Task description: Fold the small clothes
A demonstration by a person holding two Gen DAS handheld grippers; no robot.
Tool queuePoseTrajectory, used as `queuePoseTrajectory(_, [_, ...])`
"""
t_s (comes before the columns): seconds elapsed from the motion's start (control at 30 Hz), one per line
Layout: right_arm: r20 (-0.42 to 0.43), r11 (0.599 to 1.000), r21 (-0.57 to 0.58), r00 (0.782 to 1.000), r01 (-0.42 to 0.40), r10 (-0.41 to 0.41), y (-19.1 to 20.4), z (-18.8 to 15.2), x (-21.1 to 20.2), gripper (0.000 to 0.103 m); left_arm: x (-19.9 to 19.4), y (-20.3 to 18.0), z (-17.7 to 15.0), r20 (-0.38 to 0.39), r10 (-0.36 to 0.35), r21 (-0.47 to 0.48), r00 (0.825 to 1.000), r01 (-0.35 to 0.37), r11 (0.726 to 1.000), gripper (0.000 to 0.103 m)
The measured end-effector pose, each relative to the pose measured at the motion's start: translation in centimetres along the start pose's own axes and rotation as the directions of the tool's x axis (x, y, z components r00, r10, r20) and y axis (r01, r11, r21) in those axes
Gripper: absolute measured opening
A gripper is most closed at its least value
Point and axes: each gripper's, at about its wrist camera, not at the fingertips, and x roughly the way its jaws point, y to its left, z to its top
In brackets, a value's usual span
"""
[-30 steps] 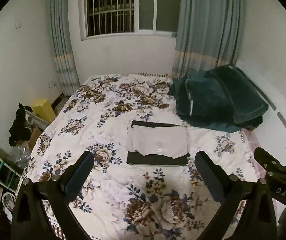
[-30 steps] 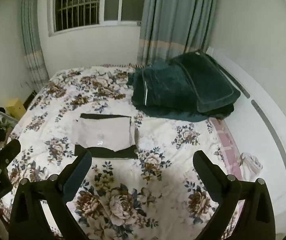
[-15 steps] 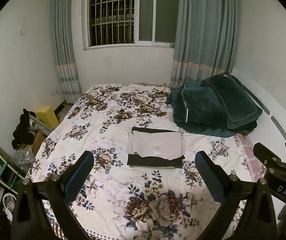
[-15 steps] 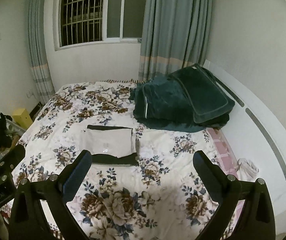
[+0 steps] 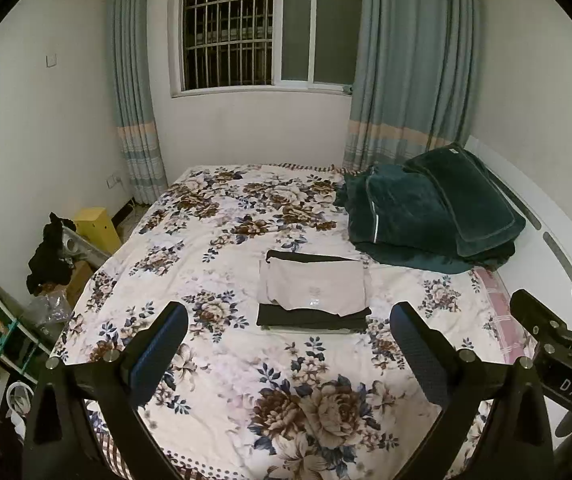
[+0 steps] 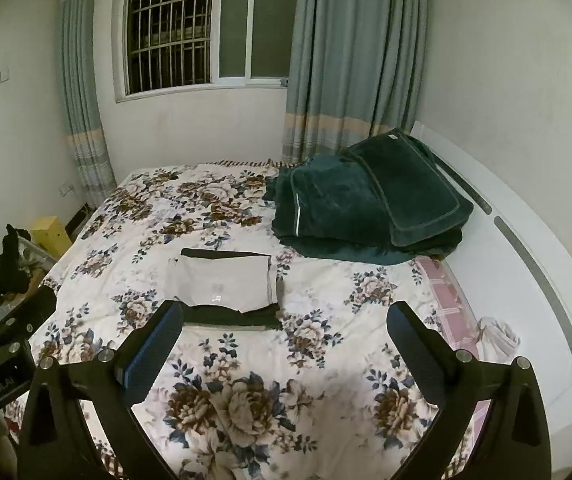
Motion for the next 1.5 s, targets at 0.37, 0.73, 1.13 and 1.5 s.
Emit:
queuePoseTrajectory(0.37, [-0.007,1.000,0.003,1.000,-0.004,0.004,0.2,0.0,0.0,0.103,0.0,-0.2,0.2,0.004,0.006,0.003,1.000,-0.006,1.000,0.103])
queuePoseTrajectory(0.73, [-0.004,1.000,0.006,1.000,-0.008,0.008,0.4,0.0,0.0,0.103,-0.1,-0.1,0.2,0.003,0.004,0.000,1.000,-0.004,1.000,0.103])
queuePoseTrajectory(1.13, [-0.006,1.000,0.008,1.000,-0.008,0.008,0.5,-0.1,-0.3,0.103,-0.7,0.1,-0.1,0.010,0.017,-0.003,1.000,-0.017,1.000,0.103])
queuePoseTrajectory(1.5, [0.001,1.000,0.009,1.000,-0.011,0.011,1.6,0.4,-0.7,0.103,-1.0,0.1,-0.2,0.014,0.019,-0.006,1.000,-0.019,1.000,0.103])
